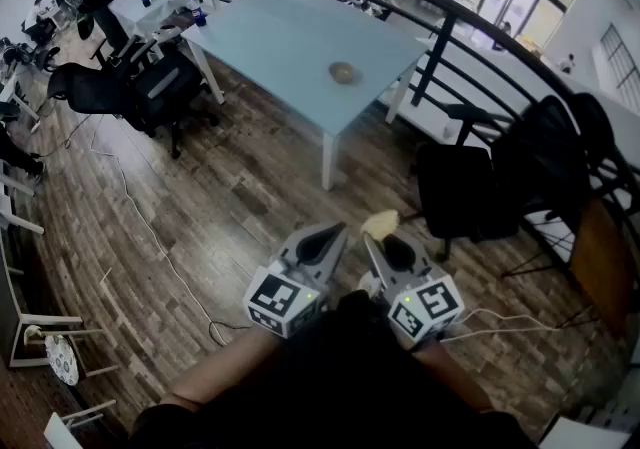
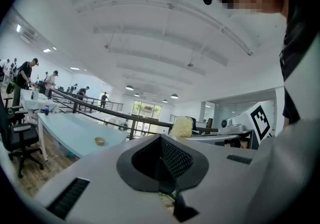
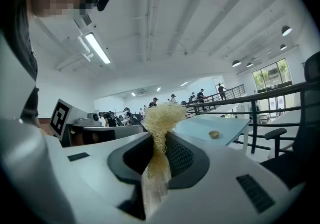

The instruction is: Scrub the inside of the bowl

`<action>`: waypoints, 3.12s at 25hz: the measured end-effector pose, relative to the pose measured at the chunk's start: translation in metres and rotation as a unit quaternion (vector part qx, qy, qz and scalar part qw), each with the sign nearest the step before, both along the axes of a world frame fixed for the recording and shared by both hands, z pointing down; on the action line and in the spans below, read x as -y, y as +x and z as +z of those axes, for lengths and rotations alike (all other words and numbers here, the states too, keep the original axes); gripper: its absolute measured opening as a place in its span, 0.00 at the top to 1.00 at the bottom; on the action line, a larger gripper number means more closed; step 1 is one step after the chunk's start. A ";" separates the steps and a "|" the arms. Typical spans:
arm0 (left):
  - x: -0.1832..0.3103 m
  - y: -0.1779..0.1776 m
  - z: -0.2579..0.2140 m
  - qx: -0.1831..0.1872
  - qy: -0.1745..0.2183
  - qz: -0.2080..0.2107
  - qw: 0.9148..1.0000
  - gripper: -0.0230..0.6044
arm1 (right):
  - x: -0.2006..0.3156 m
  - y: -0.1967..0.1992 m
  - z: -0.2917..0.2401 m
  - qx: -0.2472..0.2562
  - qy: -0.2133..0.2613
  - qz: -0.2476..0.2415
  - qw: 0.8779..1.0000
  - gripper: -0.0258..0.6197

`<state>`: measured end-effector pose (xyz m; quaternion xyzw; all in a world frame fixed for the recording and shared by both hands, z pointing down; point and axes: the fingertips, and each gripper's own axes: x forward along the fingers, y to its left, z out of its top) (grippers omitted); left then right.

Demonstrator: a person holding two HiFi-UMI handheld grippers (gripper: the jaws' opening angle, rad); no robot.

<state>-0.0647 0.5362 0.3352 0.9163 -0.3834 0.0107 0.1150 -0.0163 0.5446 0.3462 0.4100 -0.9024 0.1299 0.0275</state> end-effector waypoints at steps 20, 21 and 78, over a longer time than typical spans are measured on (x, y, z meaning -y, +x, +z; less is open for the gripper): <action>0.042 0.001 0.015 -0.018 -0.031 -0.009 0.999 0.97 | 0.034 0.004 0.024 0.043 -0.058 -0.018 0.997 0.84; 0.047 0.004 0.015 -0.016 -0.029 -0.009 0.999 0.97 | 0.039 0.007 0.026 0.046 -0.062 -0.018 0.997 0.84; 0.414 -0.025 0.016 -0.075 -0.035 0.010 0.997 0.97 | 0.394 -0.012 0.024 0.070 -0.054 0.022 0.996 0.84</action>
